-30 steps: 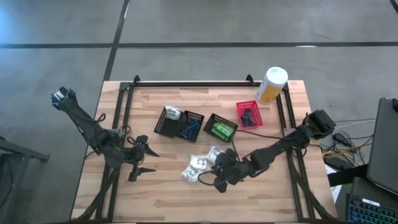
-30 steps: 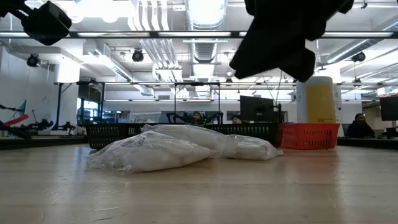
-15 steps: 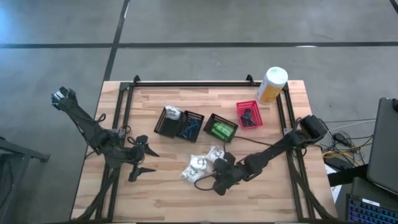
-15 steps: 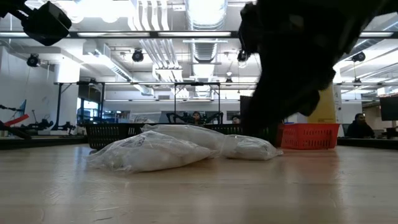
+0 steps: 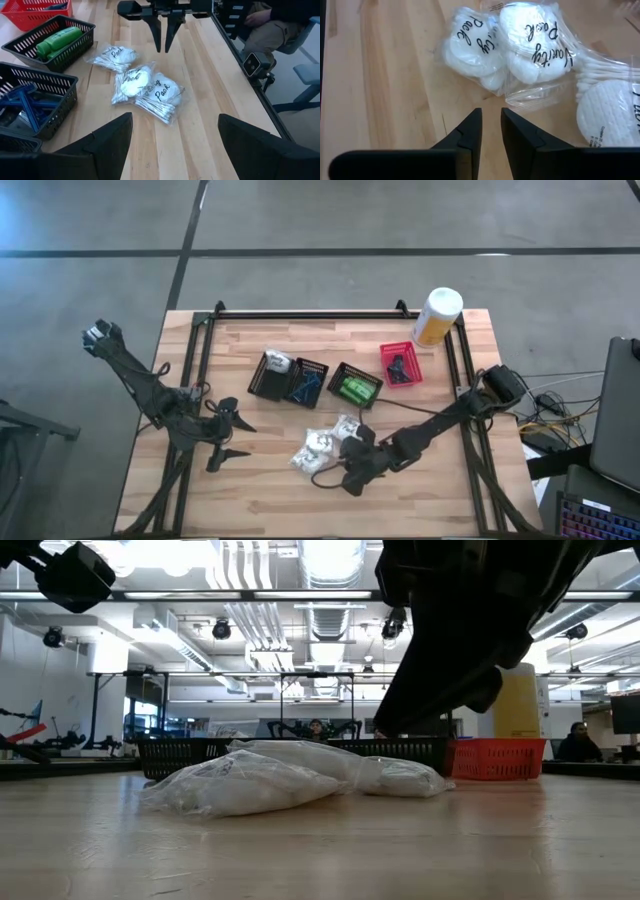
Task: Pick & Place Travel size toiletries
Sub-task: Put the center vanity pack into the left black bin
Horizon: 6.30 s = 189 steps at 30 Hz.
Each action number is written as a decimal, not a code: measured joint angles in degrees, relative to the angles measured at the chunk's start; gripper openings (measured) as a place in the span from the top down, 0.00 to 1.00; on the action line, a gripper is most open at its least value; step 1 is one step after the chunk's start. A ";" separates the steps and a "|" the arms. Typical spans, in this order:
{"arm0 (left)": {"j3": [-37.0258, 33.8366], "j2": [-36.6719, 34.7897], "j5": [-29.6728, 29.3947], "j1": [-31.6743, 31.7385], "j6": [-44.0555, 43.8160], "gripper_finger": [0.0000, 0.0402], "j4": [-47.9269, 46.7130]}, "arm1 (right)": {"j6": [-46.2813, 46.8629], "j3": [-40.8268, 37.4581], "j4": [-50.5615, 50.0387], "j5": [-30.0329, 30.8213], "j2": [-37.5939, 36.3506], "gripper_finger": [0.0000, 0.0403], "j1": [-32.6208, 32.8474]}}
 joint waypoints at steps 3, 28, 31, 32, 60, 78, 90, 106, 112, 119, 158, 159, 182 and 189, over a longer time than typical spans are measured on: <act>0.00 0.00 0.00 0.00 0.02 0.26 0.00 | -0.38 0.00 0.02 0.01 0.02 0.86 -0.01; 0.00 0.00 0.02 0.00 0.07 0.26 0.00 | 2.66 0.11 -0.01 0.26 0.37 0.88 -0.17; 0.00 0.00 0.00 0.00 0.05 0.26 0.00 | -0.57 0.11 -0.24 1.28 0.37 0.87 -0.17; 0.00 0.00 0.00 0.00 0.04 0.26 -0.02 | -1.13 0.11 -0.45 1.96 0.37 0.87 -0.18; 0.00 0.02 0.02 0.00 -0.12 0.26 -0.02 | 2.82 0.71 -0.38 0.35 0.64 0.91 -0.24; 0.00 0.02 0.02 0.02 0.07 0.26 -0.04 | -0.03 6.36 -2.96 3.78 3.74 0.98 3.55; 0.00 0.02 0.02 0.02 0.09 0.26 -0.04 | 1.70 7.01 -5.10 5.05 6.01 0.98 2.89; 0.00 0.02 0.00 0.02 0.17 0.26 -0.02 | -1.35 8.73 -2.88 8.16 5.73 0.98 3.98; 0.00 0.02 0.00 0.01 0.15 0.26 -0.03 | -4.02 9.74 0.59 7.91 5.72 0.98 5.41; 0.00 0.02 0.00 0.02 0.07 0.26 -0.03 | -0.80 10.19 3.72 8.32 5.90 0.98 5.47; -0.07 0.30 -0.02 0.02 0.97 0.26 -0.07 | -6.95 28.87 -27.20 22.95 16.55 0.75 9.61; -0.07 0.33 0.00 0.02 0.99 0.26 0.01 | -6.68 30.72 -30.15 23.77 17.42 0.76 9.93; -0.29 0.60 -0.02 0.04 1.22 0.26 -0.02 | -0.22 36.71 -46.50 27.53 23.98 0.46 8.42; -0.81 0.72 -0.01 0.04 1.20 0.26 -0.07 | -1.42 36.20 -46.46 29.32 24.86 0.43 6.50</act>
